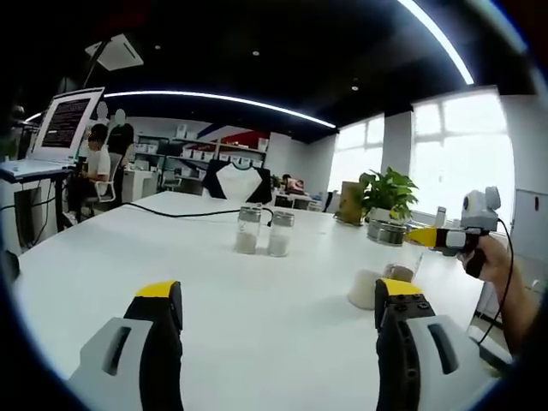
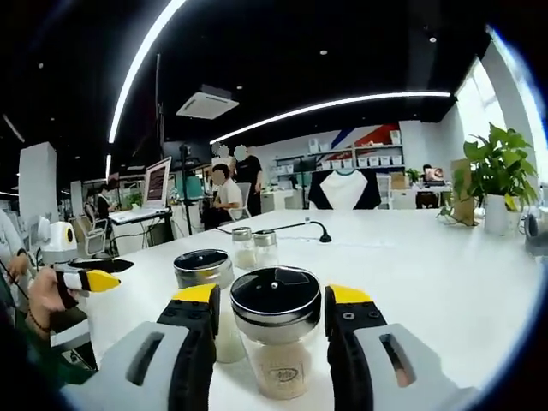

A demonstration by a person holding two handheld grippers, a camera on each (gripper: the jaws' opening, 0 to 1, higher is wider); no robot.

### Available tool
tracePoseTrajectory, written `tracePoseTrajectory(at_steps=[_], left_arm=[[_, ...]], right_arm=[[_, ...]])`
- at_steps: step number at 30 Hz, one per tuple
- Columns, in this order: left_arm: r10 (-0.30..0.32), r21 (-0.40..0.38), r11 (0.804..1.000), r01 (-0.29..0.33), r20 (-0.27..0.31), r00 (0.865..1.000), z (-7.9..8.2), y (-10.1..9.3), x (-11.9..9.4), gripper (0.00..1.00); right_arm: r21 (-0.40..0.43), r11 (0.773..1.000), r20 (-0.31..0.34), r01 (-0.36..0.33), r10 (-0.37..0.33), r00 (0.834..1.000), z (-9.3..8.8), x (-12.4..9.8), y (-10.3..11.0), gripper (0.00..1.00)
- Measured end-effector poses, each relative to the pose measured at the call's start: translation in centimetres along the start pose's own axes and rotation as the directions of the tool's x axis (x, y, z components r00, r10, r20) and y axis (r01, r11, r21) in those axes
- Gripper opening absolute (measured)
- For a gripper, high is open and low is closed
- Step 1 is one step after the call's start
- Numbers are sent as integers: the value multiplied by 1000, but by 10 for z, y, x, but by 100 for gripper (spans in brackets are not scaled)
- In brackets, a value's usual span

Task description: Rotate the seasoning bottle until the label or dispensing opening points toward the visible target arrow and the bottle remains upright within the marked orientation range

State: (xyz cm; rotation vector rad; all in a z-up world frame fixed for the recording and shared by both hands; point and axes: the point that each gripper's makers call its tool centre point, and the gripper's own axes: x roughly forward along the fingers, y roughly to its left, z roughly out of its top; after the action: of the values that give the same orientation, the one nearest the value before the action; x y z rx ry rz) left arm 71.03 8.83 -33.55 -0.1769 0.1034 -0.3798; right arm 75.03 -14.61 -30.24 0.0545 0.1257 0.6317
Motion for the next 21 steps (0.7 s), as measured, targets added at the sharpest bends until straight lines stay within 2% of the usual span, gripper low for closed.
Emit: tracePoseTrajectory(at_steps=[4,5,6,8,10,12,14,16,17,18,19,21], left_arm=[[6,1,1000,-6,-5,1000,-1,1,0,98],[5,0,1000,-5,-5,1000,-1,1,1,98],[4,0,1000,-4,-5,1000,-2,1,1,98],[-3,0,1000,3,-7,1000,-1,-1,1,98],[-5,2,1000,5,-6,1000,0,-2,1,98],[-3,5,1000,3,-7,1000,0,-2,1,98],[-2,5,1000,2,-9,1000,-1,-2,2,98],[-3,5,1000,3,-16,1000,-2,-1,3,98],[-4,5,1000,4,-16,1000,-2,-1,3,98],[-4,5,1000,4,-17,1000,-2,-1,3,98],[-4,6,1000,4,-17,1000,-2,0,4,98],[-4,7,1000,4,-17,1000,-1,3,5,98]], right_arm=[[-10,998,6,-56,56,998,2,-3,0,54],[-27,995,65,-92,93,994,11,-2,1,55],[-26,993,95,-112,114,989,14,-1,1,57],[-7,985,88,-173,173,981,11,-2,2,57],[-20,980,81,-198,199,977,10,-2,-3,58],[-44,969,54,-242,244,968,8,-2,-4,61],[-31,958,45,-285,286,957,9,-2,-5,65],[-26,940,76,-341,342,937,14,-4,-2,65],[-10,921,73,-389,389,919,14,-6,-1,64],[-7,915,69,-405,404,912,13,-7,0,63],[-3,891,79,-453,452,888,14,-9,1,63],[-16,853,38,-521,521,853,6,-13,6,63]])
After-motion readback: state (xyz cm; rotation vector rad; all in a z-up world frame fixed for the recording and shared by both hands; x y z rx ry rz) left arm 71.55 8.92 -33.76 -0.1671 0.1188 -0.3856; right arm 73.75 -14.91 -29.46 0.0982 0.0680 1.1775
